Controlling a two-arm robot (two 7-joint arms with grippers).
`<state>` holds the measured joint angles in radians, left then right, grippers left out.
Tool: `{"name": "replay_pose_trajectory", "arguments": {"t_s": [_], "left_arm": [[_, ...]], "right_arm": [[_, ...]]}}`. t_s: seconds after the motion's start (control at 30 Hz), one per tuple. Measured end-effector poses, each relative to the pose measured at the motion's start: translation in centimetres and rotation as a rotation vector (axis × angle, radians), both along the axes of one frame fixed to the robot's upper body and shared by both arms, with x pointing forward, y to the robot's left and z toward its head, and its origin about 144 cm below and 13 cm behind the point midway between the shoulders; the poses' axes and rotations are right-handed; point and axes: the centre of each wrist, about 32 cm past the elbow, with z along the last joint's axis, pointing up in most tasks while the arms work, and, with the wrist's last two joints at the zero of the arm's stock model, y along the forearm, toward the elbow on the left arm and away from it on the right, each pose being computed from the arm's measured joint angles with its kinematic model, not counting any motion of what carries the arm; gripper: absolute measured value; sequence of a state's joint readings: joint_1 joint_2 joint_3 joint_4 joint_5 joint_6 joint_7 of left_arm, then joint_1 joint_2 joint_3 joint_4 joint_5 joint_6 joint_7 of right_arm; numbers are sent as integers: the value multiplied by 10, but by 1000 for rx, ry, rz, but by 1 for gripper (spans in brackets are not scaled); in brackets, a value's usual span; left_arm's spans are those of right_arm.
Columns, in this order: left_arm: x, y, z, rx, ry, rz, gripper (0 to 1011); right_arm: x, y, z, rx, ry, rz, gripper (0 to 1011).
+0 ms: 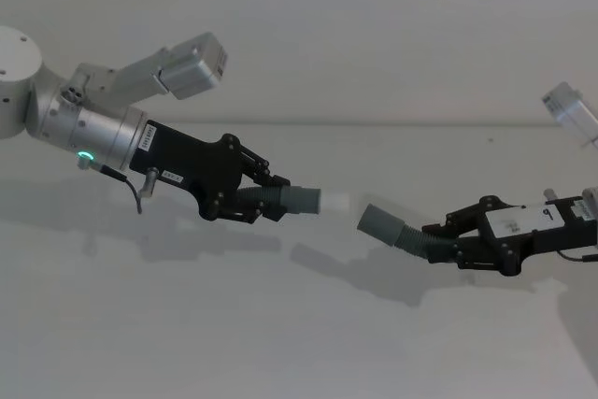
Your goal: Use both hands to pick up one end of the pipe from the table, align the ends, and insert them.
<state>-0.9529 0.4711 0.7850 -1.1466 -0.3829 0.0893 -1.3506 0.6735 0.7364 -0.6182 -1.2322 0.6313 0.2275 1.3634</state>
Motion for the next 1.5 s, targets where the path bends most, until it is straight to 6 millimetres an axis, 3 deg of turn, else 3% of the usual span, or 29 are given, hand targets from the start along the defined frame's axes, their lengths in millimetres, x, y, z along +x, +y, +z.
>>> {"name": "replay_pose_trajectory", "arguments": {"t_s": [1.5], "left_arm": [[2,-4,1,19,10,-39,342]], "right_arm": [[-4,8,4,0,0,26,274]]}}
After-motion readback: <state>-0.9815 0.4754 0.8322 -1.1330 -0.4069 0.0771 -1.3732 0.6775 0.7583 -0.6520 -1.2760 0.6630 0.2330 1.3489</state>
